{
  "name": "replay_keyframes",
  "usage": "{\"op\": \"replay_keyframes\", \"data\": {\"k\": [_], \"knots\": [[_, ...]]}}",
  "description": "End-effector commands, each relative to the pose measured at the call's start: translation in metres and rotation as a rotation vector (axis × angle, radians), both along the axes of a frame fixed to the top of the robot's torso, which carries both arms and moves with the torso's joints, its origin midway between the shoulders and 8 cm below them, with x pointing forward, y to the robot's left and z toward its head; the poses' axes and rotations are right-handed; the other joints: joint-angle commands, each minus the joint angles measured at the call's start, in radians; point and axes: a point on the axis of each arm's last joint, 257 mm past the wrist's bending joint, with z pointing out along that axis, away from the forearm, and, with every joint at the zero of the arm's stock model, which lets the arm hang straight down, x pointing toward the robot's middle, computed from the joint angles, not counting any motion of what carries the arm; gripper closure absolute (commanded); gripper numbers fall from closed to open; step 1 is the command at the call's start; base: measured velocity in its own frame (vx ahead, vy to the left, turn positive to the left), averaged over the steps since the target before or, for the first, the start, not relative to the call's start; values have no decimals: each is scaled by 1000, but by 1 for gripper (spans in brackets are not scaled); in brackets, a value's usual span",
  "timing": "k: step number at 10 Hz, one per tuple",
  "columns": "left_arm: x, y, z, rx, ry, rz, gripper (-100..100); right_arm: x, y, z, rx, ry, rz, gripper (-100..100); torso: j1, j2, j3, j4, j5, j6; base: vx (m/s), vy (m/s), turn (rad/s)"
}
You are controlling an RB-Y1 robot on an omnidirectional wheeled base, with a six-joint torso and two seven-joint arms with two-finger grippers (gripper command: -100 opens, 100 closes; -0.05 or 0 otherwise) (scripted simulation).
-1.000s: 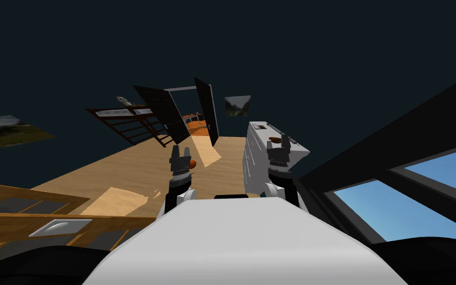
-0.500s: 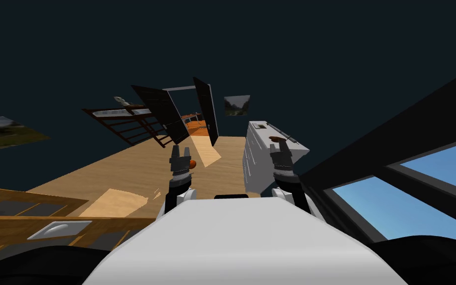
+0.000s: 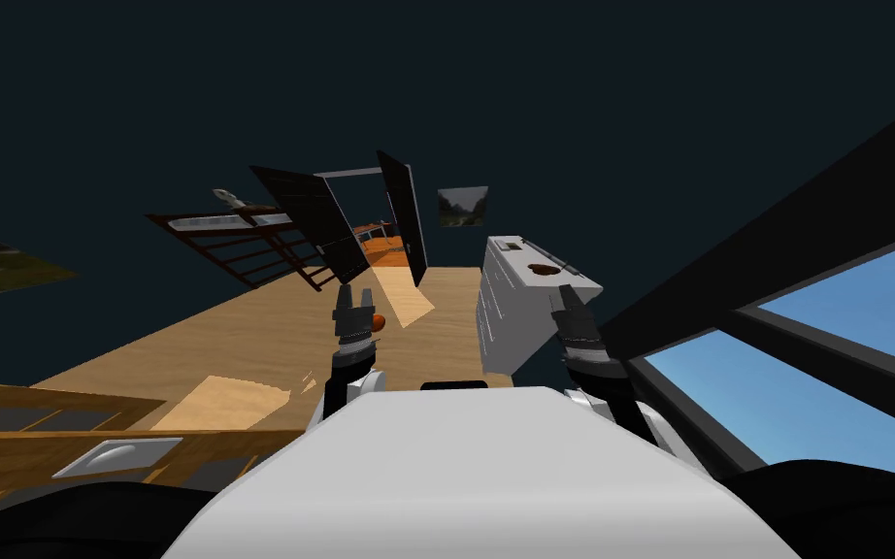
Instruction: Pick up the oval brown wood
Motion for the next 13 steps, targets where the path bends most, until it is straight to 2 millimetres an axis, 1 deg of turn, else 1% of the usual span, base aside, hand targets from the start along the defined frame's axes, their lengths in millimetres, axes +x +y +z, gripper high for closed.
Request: {"op": "replay_keyframes", "data": {"k": [1, 2, 3, 4, 5, 6, 9, 10, 11, 12, 13], "knots": [[0, 0, 0, 0, 0, 0, 0, -6, -8, -6, -38, 31, -33, -100, 0, 0, 0, 0, 0, 0, -33, 61, -30], [0, 0, 0, 0, 0, 0, 0, -15, -21, -12, -96, 63, -71, -100, 0, -1, 0, 0, 0, 0, -28, 65, -41], [0, 0, 0, 0, 0, 0, 0, -16, -23, -14, -99, 70, -76, -100, 1, -1, -1, 0, 0, 0, -19, 47, -34], [0, 0, 0, 0, 0, 0, 0, -26, -36, -18, -162, 106, -117, -100, 0, -2, -1, 0, 0, 0, -18, 48, -45], [0, 0, 0, 0, 0, 0, 0, -33, -42, -23, -212, 134, -138, -100, 0, -2, -1, 0, 0, 0, -26, 72, -84], [0, 0, 0, 0, 0, 0, 0, -39, -52, -25, -234, 156, -164, -100, 1, -2, -1, 0, 0, 0, -24, 64, -37], [0, 0, 0, 0, 0, 0, 0, -60, -74, -32, -369, 232, -227, -100, 0, -2, -1, 0, 0, -1, -14, 59, -42], [0, 0, 0, 0, 0, 0, 0, -66, -81, -33, -386, 251, -245, -100, 0, -3, -1, 0, 0, 0, -9, 46, -32], [0, 0, 0, 0, 0, 0, 0, -74, -87, -36, -448, 284, -261, -100, 0, -3, -2, -1, 0, -1, -16, 54, -64], [0, 0, 0, 0, 0, 0, 0, -80, -94, -35, -469, 302, -280, -100, 0, -3, -1, -1, 0, 0, -12, 43, -33], [0, 0, 0, 0, 0, 0, 0, -88, -99, -36, -535, 330, -293, -100, -1, -3, -2, -1, 0, -1, -7, 41, -55]]}}
